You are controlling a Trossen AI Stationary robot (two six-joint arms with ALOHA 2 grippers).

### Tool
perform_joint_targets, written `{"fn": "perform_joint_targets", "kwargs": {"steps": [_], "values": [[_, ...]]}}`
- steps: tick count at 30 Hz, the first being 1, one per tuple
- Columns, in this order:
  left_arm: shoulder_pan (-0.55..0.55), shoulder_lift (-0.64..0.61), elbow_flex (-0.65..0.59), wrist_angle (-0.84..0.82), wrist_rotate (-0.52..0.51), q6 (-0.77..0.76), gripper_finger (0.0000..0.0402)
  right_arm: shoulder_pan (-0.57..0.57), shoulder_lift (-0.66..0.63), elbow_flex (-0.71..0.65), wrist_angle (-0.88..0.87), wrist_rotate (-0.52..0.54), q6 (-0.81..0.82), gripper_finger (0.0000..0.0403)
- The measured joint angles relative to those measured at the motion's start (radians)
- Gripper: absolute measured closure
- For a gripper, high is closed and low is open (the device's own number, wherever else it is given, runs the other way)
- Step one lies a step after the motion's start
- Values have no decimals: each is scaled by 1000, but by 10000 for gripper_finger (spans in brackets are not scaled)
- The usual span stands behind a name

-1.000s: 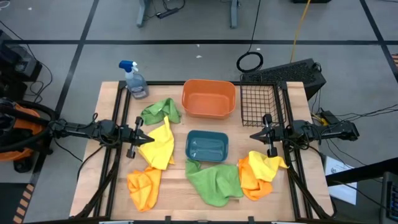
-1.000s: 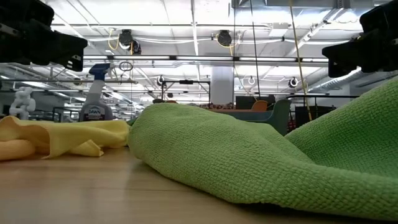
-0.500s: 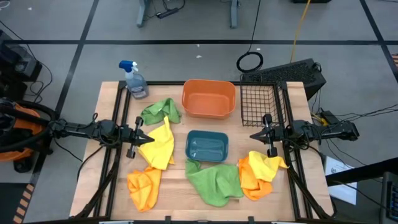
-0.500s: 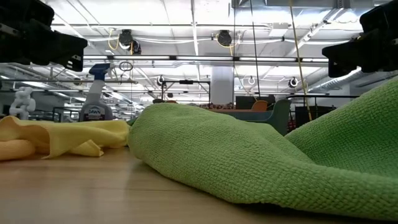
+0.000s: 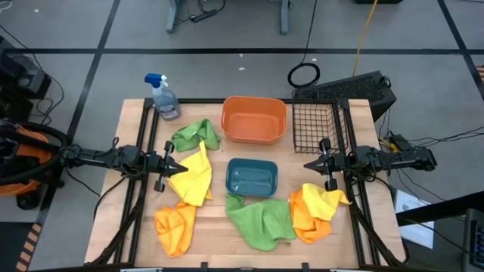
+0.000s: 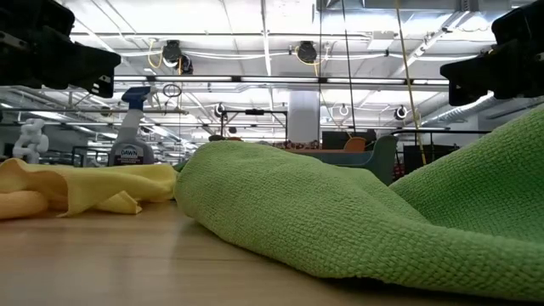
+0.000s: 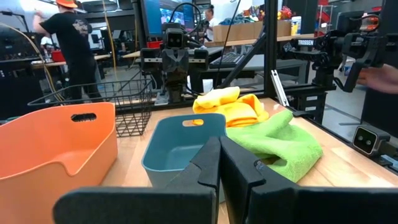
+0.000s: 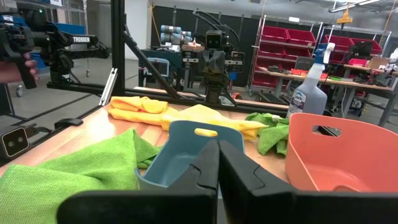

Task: Sort microfiber towel by color & place in baskets
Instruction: Put the top green microfiber towel into the wire basket

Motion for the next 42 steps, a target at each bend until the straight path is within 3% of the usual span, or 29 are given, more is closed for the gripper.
{"fn": "perform_joint_targets", "kwargs": {"steps": [20,33,42], "values": [[0,0,0,2,-3,-1,391,0,0,0,6,0,0,403],[0,0,0,11,-79,-3,391,1,0,0,7,0,14,403],[0,5,30,10,-84,-153,391,1,0,0,7,0,52,403]]}}
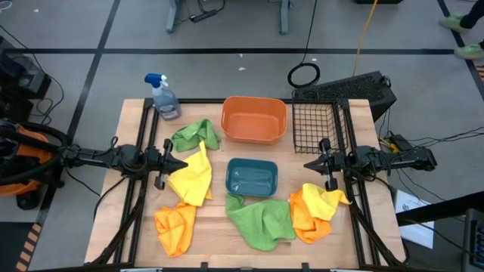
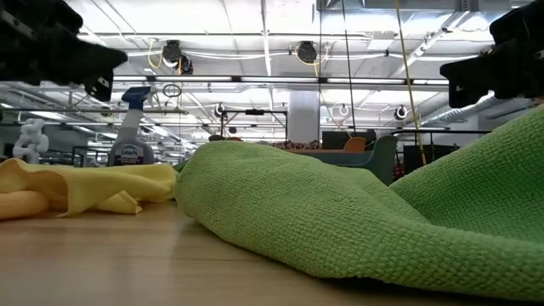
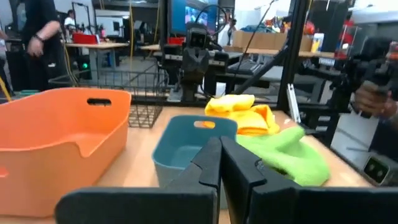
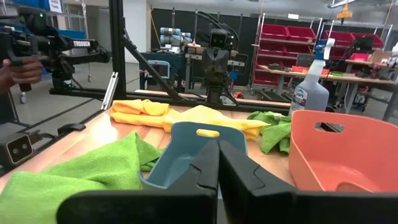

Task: Sort microfiber towel by color & place in baskets
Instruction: Put the top green microfiber towel into the wire basket

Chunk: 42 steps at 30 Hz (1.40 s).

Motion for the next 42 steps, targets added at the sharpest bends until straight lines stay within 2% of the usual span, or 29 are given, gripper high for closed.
{"fn": "perform_joint_targets", "kwargs": {"steps": [5,10,15,22,29,35,42], "values": [[-7,25,69,-2,9,0,391,0,0,0,-2,0,30,403],[-10,91,196,-88,11,-6,391,0,0,0,-4,-1,30,403],[-10,210,361,-194,15,1,391,0,0,0,-5,-1,23,403],[-10,397,661,-412,15,-32,391,0,0,0,-7,-1,5,403],[-34,565,846,-570,44,-75,391,0,5,1,-12,-16,54,403],[-55,676,973,-799,-37,-224,391,2,49,1,-18,-56,96,403],[-57,801,989,-1073,-217,-357,391,2,108,1,-17,-51,131,403]]}}
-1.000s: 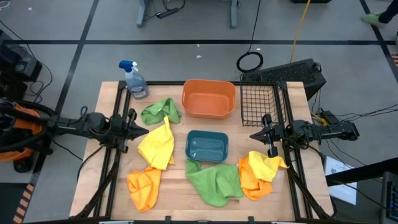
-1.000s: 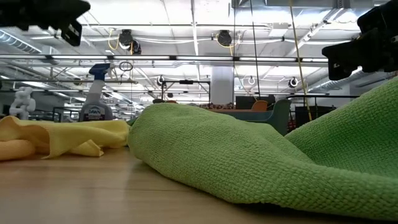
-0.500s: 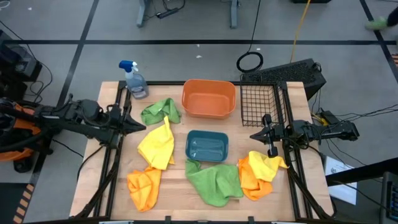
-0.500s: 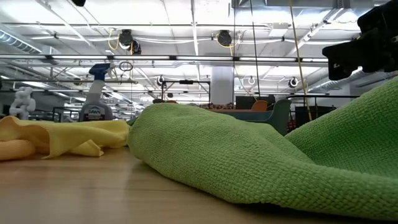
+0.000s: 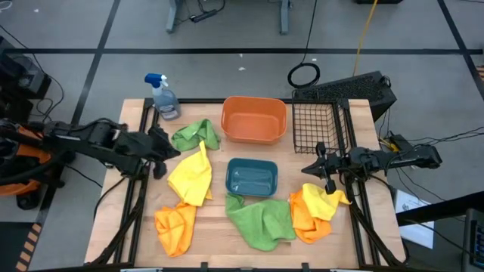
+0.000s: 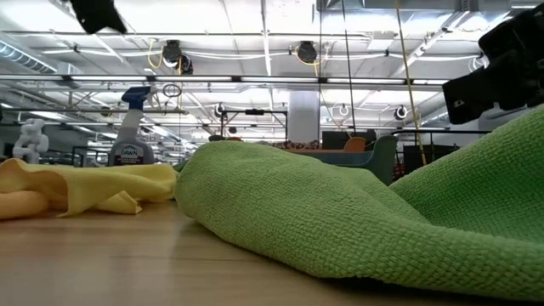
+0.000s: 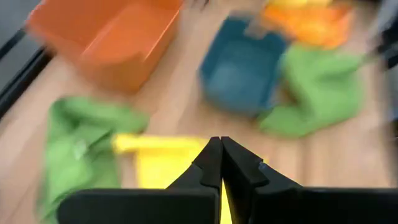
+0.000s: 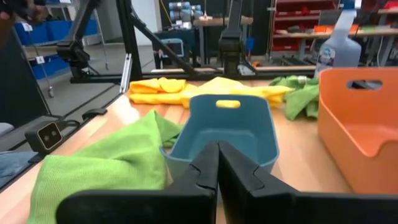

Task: Sort microfiber towel by color & place in baskets
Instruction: Put the top green microfiber towel into the wire basket

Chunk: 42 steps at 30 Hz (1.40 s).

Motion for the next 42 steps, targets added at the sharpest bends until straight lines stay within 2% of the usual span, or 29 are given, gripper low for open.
{"fn": "perform_joint_targets", "kwargs": {"steps": [6,13,16,31,42], "values": [[24,126,-10,-72,-56,-16,380,0,20,-1,10,3,13,403],[118,259,-10,-71,66,19,337,0,20,-1,21,105,1,403],[170,309,-10,-70,64,60,316,0,20,-1,23,126,-5,403],[481,534,-11,-28,60,244,230,0,20,0,22,129,-27,403],[590,681,-11,81,65,337,185,0,24,0,20,127,-27,403]]}}
